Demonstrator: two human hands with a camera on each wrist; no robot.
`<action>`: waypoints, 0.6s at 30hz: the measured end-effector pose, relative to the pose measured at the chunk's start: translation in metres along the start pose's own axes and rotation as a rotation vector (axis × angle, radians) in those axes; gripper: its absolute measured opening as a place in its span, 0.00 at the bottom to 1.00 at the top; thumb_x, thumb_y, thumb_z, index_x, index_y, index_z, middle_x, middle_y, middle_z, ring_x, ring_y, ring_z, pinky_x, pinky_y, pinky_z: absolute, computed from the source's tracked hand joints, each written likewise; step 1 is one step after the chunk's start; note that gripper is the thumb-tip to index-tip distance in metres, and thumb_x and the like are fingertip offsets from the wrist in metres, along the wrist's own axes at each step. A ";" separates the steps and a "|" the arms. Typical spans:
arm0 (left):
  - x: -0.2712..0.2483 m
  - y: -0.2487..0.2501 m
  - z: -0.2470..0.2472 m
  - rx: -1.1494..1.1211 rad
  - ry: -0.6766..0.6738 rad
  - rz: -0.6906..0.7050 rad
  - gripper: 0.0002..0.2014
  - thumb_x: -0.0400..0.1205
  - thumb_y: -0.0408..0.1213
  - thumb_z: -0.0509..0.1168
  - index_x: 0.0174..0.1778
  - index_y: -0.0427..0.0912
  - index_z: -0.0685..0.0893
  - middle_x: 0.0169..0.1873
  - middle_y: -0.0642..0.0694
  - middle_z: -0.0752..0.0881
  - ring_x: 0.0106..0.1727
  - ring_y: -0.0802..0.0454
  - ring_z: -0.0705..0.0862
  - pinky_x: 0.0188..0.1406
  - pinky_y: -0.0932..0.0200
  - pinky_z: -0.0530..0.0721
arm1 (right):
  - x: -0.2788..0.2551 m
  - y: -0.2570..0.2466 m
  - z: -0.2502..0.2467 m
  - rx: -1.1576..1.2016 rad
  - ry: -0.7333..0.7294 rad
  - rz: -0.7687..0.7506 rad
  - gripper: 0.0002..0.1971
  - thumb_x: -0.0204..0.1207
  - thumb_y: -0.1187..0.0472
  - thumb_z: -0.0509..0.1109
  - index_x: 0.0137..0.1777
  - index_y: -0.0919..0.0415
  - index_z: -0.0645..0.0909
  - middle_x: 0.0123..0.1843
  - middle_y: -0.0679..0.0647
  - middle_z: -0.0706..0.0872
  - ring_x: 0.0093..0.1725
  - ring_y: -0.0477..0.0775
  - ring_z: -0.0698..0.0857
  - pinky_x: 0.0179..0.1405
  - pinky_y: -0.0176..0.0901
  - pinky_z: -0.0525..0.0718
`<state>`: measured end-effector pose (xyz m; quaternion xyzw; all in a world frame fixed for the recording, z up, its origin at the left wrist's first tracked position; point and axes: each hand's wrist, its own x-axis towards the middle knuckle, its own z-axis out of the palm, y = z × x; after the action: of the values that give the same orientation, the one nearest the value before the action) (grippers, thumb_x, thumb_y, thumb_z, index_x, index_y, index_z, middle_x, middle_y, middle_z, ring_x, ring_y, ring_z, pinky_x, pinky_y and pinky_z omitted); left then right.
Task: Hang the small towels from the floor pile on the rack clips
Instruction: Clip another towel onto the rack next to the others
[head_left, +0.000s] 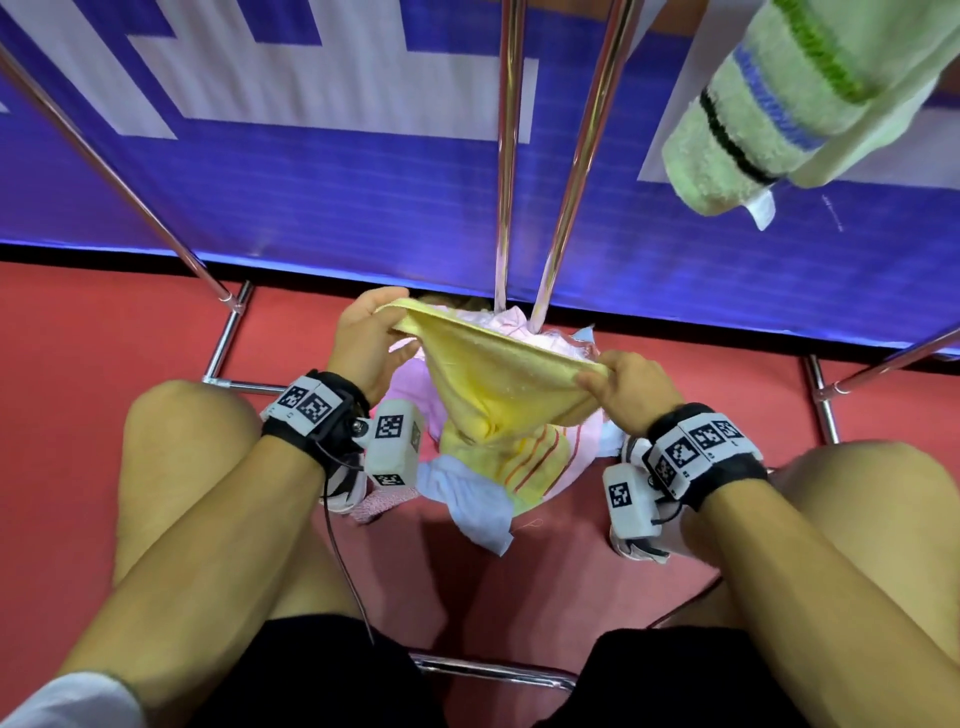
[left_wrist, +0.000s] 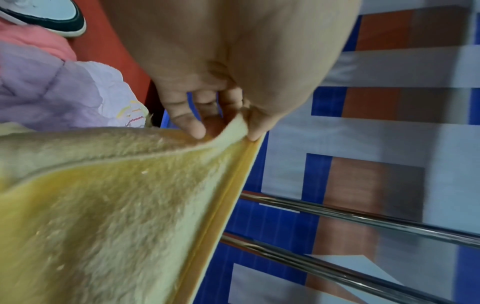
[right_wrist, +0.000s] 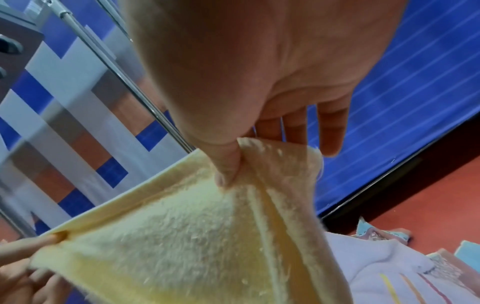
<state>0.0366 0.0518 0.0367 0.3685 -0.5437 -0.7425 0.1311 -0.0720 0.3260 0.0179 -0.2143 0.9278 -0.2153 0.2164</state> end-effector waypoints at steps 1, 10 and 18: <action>0.001 0.000 -0.002 -0.002 0.031 0.014 0.10 0.83 0.27 0.61 0.47 0.45 0.84 0.34 0.45 0.84 0.34 0.53 0.81 0.35 0.59 0.80 | -0.002 0.003 -0.002 -0.011 -0.011 -0.001 0.19 0.84 0.45 0.64 0.44 0.62 0.78 0.39 0.57 0.82 0.42 0.62 0.81 0.39 0.47 0.73; 0.005 -0.005 -0.017 0.007 0.136 0.059 0.09 0.82 0.26 0.63 0.41 0.42 0.85 0.34 0.43 0.84 0.33 0.51 0.83 0.32 0.62 0.81 | -0.014 0.018 -0.021 0.150 0.067 0.095 0.22 0.75 0.48 0.76 0.30 0.56 0.70 0.25 0.49 0.78 0.27 0.54 0.80 0.22 0.41 0.70; 0.002 -0.025 -0.005 0.186 0.043 -0.036 0.06 0.84 0.31 0.66 0.47 0.32 0.85 0.42 0.35 0.84 0.40 0.44 0.82 0.35 0.54 0.84 | -0.012 0.001 -0.018 0.483 0.088 -0.003 0.07 0.76 0.58 0.76 0.48 0.57 0.82 0.29 0.59 0.88 0.21 0.54 0.85 0.20 0.37 0.75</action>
<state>0.0435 0.0565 0.0121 0.4046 -0.6006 -0.6831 0.0948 -0.0721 0.3384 0.0358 -0.1483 0.8576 -0.4404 0.2203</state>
